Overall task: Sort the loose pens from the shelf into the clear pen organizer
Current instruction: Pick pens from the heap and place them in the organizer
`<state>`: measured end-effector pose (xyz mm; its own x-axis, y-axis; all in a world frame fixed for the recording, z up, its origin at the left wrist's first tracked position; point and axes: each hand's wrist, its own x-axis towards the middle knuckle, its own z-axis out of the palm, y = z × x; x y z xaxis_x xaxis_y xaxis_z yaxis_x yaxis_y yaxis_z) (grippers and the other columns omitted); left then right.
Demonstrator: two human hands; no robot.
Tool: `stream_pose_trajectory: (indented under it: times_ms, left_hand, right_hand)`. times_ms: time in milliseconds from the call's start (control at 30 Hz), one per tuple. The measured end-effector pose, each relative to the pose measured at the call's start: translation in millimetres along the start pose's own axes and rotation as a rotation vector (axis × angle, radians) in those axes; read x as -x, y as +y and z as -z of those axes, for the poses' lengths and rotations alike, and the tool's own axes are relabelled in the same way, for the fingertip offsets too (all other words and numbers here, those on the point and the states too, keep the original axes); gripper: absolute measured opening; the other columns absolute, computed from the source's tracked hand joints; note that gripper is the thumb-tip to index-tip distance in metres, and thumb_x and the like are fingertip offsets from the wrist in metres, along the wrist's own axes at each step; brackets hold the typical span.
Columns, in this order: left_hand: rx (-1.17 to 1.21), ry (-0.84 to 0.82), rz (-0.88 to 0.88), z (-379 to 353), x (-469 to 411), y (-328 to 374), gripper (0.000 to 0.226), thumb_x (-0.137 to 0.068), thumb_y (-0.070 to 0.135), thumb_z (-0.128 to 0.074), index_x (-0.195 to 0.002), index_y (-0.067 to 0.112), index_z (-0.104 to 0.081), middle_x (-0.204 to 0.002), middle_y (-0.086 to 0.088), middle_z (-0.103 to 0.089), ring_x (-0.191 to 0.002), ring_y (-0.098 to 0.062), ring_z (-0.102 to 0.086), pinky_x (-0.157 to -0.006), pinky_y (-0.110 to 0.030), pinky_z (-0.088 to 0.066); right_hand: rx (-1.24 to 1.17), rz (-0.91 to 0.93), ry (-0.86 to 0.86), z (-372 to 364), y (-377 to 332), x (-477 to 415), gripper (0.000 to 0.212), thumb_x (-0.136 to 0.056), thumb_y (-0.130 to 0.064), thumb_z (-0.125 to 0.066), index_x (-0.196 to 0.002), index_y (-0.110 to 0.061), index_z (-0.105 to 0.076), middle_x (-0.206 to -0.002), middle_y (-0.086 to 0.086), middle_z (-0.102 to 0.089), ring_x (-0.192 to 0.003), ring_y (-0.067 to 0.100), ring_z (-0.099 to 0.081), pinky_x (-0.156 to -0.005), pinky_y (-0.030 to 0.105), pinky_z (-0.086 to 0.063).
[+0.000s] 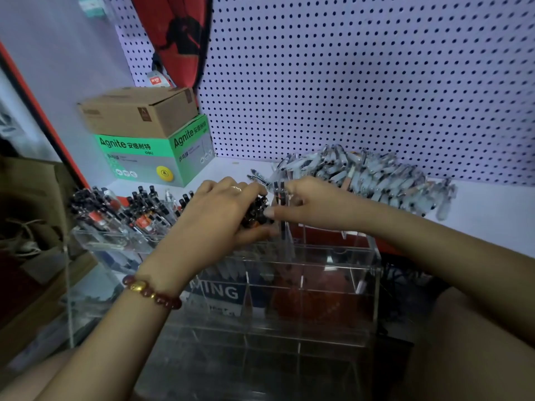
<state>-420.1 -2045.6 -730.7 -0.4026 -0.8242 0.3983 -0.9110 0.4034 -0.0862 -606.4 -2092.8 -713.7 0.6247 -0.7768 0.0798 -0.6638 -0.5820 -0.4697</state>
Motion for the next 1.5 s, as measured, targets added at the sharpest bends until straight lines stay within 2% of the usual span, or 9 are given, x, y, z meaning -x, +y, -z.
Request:
stream_pose_trajectory:
  times_ms: [200, 567, 900, 1033, 1100, 1167, 1233, 1333, 1500]
  left_hand:
    - [0.005, -0.078, -0.010, 1.3, 0.4, -1.8, 0.078, -0.065, 0.070, -0.059, -0.128, 0.024, -0.048, -0.105, -0.002, -0.064, -0.102, -0.022, -0.051, -0.077, -0.033, -0.034]
    - [-0.027, -0.012, -0.021, -1.4, -0.6, 0.4, 0.064, -0.069, 0.065, -0.055, -0.111, 0.016, -0.056, -0.093, -0.006, -0.065, -0.089, -0.029, -0.056, -0.078, -0.040, -0.040]
    - [0.094, -0.012, 0.014, 4.5, -1.5, 1.2, 0.065, -0.070, 0.064, -0.060, -0.120, 0.022, -0.056, -0.106, -0.001, -0.066, -0.102, -0.024, -0.055, -0.086, -0.035, -0.036]
    - [0.275, -0.024, 0.065, 10.3, -0.1, 0.6, 0.079, -0.069, 0.079, -0.041, -0.129, 0.028, -0.055, -0.125, 0.008, -0.060, -0.114, -0.014, -0.051, -0.092, -0.028, -0.035]
    - [0.362, 0.018, 0.065, 10.5, 0.2, -2.6, 0.071, -0.076, 0.079, -0.046, -0.126, 0.029, -0.057, -0.121, 0.009, -0.061, -0.109, -0.010, -0.053, -0.090, -0.027, -0.040]
    - [0.435, 0.077, 0.093, 11.3, 0.5, -6.8, 0.056, -0.082, 0.071, -0.048, -0.121, 0.031, -0.059, -0.115, 0.013, -0.061, -0.099, 0.003, -0.052, -0.086, -0.021, -0.041]
    - [0.494, 0.151, 0.132, 11.3, -0.1, -10.9, 0.036, -0.088, 0.055, -0.054, -0.113, 0.030, -0.063, -0.106, 0.017, -0.060, -0.090, 0.013, -0.049, -0.078, -0.010, -0.036]
    - [0.516, 0.232, 0.175, 10.6, -2.0, -18.3, 0.016, -0.094, 0.040, -0.055, -0.102, 0.030, -0.065, -0.097, 0.021, -0.060, -0.087, 0.013, -0.050, -0.069, -0.006, -0.035]
    - [0.329, 0.305, 0.218, 6.6, -1.2, -37.4, 0.019, -0.093, 0.034, -0.052, -0.093, 0.022, -0.067, -0.091, 0.010, -0.066, -0.077, 0.009, -0.049, -0.065, -0.013, -0.034]
  right_hand:
    - [0.036, -0.006, -0.176, 1.2, 8.4, -2.2, 0.043, -0.085, -0.025, -0.070, -0.123, -0.013, -0.052, -0.088, 0.003, -0.070, -0.070, 0.014, -0.062, -0.070, 0.033, -0.051]
    - [0.167, 0.138, -0.084, -6.8, 14.0, -1.7, 0.029, -0.090, -0.024, -0.065, -0.099, -0.027, -0.037, -0.066, -0.020, -0.054, -0.063, -0.018, -0.047, -0.055, 0.012, -0.034]
    - [0.209, 0.092, -0.160, -2.2, 7.9, 1.4, 0.029, -0.090, -0.035, -0.061, -0.112, -0.021, -0.047, -0.088, -0.006, -0.062, -0.068, 0.004, -0.053, -0.058, 0.019, -0.041]
    - [-0.095, 0.046, -0.225, 15.8, 9.1, -1.6, 0.036, -0.091, -0.020, -0.060, -0.125, -0.021, -0.051, -0.080, -0.005, -0.065, -0.068, 0.008, -0.056, -0.072, 0.031, -0.048]
    - [-0.236, 0.014, -0.151, 27.8, 15.2, -9.5, 0.029, -0.092, -0.011, -0.055, -0.119, -0.021, -0.057, -0.073, -0.005, -0.064, -0.067, 0.018, -0.053, -0.069, 0.039, -0.048]
    - [-0.234, -0.040, 0.000, 32.7, 24.5, -27.3, 0.022, -0.092, -0.008, -0.052, -0.109, -0.017, -0.063, -0.070, -0.006, -0.064, -0.057, 0.011, -0.050, -0.058, 0.025, -0.045]
    - [-0.078, -0.075, 0.113, 27.4, 35.8, -48.0, 0.016, -0.092, -0.008, -0.054, -0.097, -0.012, -0.068, -0.071, -0.005, -0.065, -0.056, 0.002, -0.056, -0.060, 0.018, -0.049]
    - [0.194, -0.084, 0.075, 5.7, 55.5, -75.0, 0.021, -0.092, -0.012, -0.055, -0.089, 0.002, -0.070, -0.085, 0.012, -0.072, -0.079, 0.025, -0.067, -0.076, 0.038, -0.057]
    - [0.575, -0.085, 0.027, -22.2, 66.6, -97.9, 0.039, -0.091, -0.027, -0.061, -0.060, -0.011, -0.045, -0.054, 0.003, -0.042, -0.048, 0.017, -0.041, -0.050, 0.029, -0.040]
